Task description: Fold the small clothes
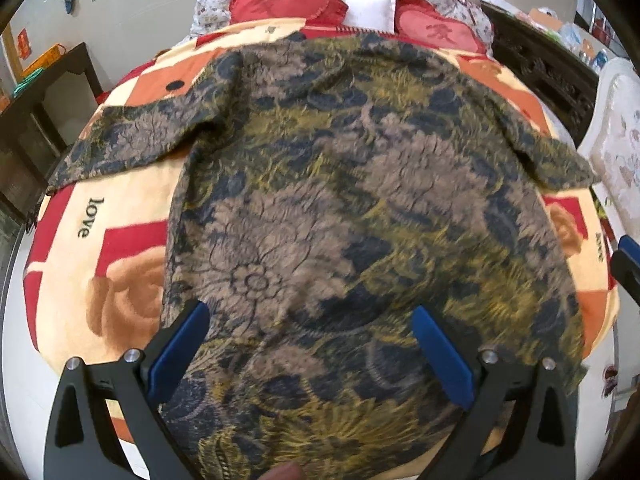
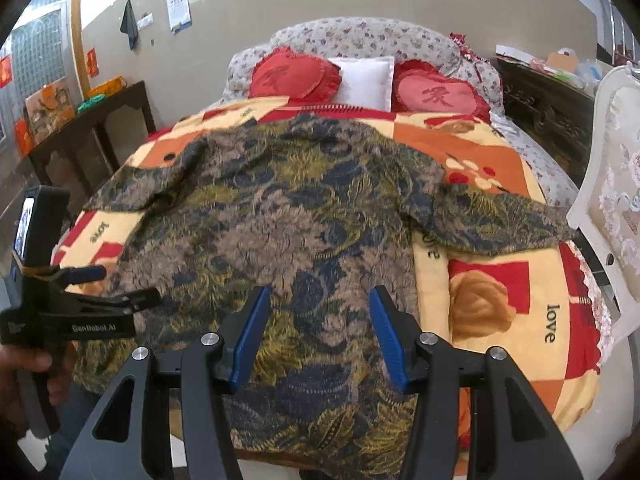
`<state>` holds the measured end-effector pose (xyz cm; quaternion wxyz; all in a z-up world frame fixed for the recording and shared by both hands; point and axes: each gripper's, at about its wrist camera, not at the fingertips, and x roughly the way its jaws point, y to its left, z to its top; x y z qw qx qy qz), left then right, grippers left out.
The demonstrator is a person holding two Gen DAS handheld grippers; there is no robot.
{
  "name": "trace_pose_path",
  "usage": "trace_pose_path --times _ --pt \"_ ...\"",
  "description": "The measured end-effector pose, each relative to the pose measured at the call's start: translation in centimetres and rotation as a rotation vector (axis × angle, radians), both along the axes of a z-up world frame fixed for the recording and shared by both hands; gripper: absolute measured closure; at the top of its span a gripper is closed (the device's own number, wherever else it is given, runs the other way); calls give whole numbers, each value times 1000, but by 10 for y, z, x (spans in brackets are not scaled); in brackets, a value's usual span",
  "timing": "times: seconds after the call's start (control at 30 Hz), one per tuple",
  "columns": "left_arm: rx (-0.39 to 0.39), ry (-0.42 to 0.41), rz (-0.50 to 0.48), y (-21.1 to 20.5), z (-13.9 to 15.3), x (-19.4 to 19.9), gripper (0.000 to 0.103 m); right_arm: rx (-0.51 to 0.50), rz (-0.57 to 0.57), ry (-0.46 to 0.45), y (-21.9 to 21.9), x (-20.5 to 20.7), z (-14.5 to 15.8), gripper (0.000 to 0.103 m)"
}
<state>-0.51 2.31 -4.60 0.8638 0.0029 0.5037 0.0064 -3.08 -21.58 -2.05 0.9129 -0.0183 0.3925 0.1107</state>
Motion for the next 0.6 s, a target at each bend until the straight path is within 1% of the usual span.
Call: trace_pose_path --times 0.1,0.17,0.23,0.3,0.37,0.47,0.5,0.53,0.6 --pt "12 -4 -50 12 -15 -14 0 -6 14 59 0 -6 -20 49" --pt "-2 -34 -87 25 -18 -30 0 -7 15 82 -3 -10 -30 50" --pt "-22 -84 -112 45 -16 -47 0 2 12 93 -9 -16 -38 50" --pt "-31 -102 -112 57 -16 -52 0 7 -2 102 -15 -17 -45 50" --pt "-71 -82 -121 67 -22 -52 0 16 -18 118 -19 -16 -51 50" --pt "-151 -40 -96 77 -39 -49 0 42 -33 135 -21 -12 -55 49" --pt "-167 -39 -85 79 -42 -50 0 41 -34 132 -20 -12 -55 49" --pt "-169 -63 -82 80 -42 -51 0 39 -31 127 -19 -11 -54 50" --pt "-151 -79 -80 79 -45 -52 0 33 -20 116 -17 -13 -52 50"
